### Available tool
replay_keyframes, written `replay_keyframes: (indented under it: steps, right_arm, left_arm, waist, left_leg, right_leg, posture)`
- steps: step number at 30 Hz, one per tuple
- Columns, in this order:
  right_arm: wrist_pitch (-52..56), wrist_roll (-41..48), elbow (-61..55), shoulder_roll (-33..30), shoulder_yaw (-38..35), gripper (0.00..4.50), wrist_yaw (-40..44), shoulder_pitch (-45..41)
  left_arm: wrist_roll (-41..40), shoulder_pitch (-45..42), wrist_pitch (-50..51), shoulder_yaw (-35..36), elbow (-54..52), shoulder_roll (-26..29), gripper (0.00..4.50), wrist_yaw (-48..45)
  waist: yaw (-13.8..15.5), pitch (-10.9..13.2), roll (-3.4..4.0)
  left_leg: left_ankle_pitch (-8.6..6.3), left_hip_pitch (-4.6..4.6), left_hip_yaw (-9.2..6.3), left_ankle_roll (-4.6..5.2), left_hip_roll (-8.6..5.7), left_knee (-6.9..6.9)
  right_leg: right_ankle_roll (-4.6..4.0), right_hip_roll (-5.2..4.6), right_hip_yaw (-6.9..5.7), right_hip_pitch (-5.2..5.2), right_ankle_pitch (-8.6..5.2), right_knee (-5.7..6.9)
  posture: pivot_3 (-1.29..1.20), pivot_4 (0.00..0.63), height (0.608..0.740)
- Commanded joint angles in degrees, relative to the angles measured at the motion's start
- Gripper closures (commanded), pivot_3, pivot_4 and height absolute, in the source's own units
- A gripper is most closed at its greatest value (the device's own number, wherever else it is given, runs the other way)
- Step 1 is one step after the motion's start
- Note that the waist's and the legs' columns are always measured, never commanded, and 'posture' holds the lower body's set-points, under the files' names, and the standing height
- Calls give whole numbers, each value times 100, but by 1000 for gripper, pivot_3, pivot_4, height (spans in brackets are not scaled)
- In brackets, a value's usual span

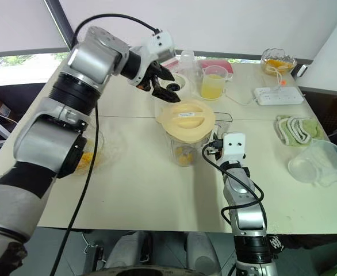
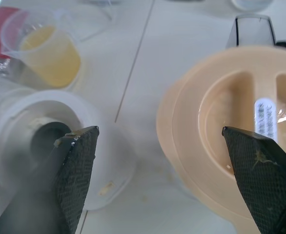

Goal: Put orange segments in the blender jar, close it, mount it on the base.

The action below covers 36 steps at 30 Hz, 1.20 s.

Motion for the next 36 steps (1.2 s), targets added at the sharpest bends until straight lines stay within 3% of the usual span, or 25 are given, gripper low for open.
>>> replay_keyframes:
  steps: [1,7,12,17,25,36]
  right_arm:
    - [75,-103,109,-110,1,3668,66,46]
    - [36,-44,129,-203,-86,3668,185,-52]
    - [-33,47,84,-271,-229,3668,244,-133]
    - [-115,255,-60,-251,-527,3668,187,-227]
    - [24,462,-306,-478,-1064,3668,125,-814]
    - [836,674,35,-1195,-1515,3668,112,-2471]
  left_arm:
    - [-252,-329,232,445,-173,106,298,287]
    - [-830,-151,569,1463,-383,135,298,1321]
    - [-1169,932,319,2198,-1435,73,298,2423]
    - [-1272,2660,168,2544,-2612,55,298,3316]
    - [-1209,4698,-341,2400,-3589,-198,298,4258]
    - [-1261,5428,-575,2203,-3838,-650,298,4801]
  waist:
    - [0,0,0]
    - [-1,2,2]
    - [5,1,8]
    - [28,1,9]
    - [144,5,10]
    - [154,7,12]
  left_leg:
    - [0,0,1,0,0,0]
    - [0,1,1,0,0,1]
    - [0,4,0,-1,3,0]
    - [3,4,0,-6,8,1]
    - [9,0,5,-17,5,4]
    - [12,2,4,-21,-4,6]
  right_leg:
    - [0,0,0,0,0,0]
    - [1,-1,0,-1,1,3]
    - [2,-7,0,-2,2,18]
    - [2,-18,1,-10,3,40]
    - [0,-31,1,-17,4,46]
    - [-1,-22,-2,-18,4,54]
  posture:
    - [0,150,740]
    - [0,150,740]
    - [0,150,740]
    - [0,150,740]
    - [0,150,740]
    - [0,150,740]
